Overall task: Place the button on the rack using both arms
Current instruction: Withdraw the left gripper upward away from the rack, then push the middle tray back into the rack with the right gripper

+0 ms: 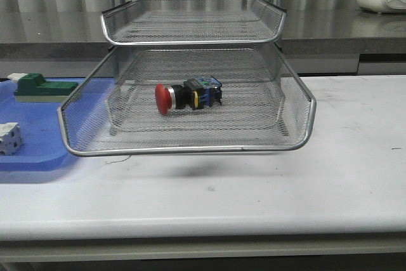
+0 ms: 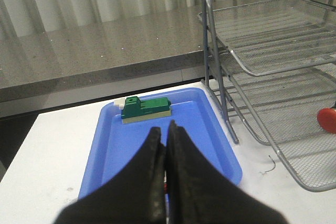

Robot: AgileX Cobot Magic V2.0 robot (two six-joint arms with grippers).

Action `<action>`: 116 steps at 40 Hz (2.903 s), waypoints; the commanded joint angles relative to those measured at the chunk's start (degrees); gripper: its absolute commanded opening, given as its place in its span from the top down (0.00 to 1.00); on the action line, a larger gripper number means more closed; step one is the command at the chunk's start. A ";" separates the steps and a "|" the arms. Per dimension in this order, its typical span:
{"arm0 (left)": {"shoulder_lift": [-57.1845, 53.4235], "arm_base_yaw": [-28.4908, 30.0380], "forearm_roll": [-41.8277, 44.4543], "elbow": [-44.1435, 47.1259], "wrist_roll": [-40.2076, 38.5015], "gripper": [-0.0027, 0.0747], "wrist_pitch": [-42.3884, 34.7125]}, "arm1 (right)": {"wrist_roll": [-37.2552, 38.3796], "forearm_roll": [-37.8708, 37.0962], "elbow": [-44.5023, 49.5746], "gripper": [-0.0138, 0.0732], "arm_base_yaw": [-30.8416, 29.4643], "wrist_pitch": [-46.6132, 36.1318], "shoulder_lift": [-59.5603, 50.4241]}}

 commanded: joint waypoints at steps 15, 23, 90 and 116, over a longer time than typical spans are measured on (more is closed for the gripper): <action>0.73 0.05 -1.15 -1.37 -0.55 0.99 -4.60 | -0.12 2.39 -2.46 0.91 0.22 -11.18 6.71; 0.73 0.05 -1.15 -1.37 -0.55 0.99 -4.60 | -0.12 2.51 -9.85 0.91 0.43 -10.93 24.34; 0.73 0.05 -1.15 -1.37 -0.55 0.99 -4.60 | -0.24 4.36 -34.27 0.91 37.00 -23.75 84.31; 0.73 0.05 -1.15 -1.37 -0.55 0.99 -4.60 | -0.75 2.93 -44.40 0.91 32.22 -22.10 91.76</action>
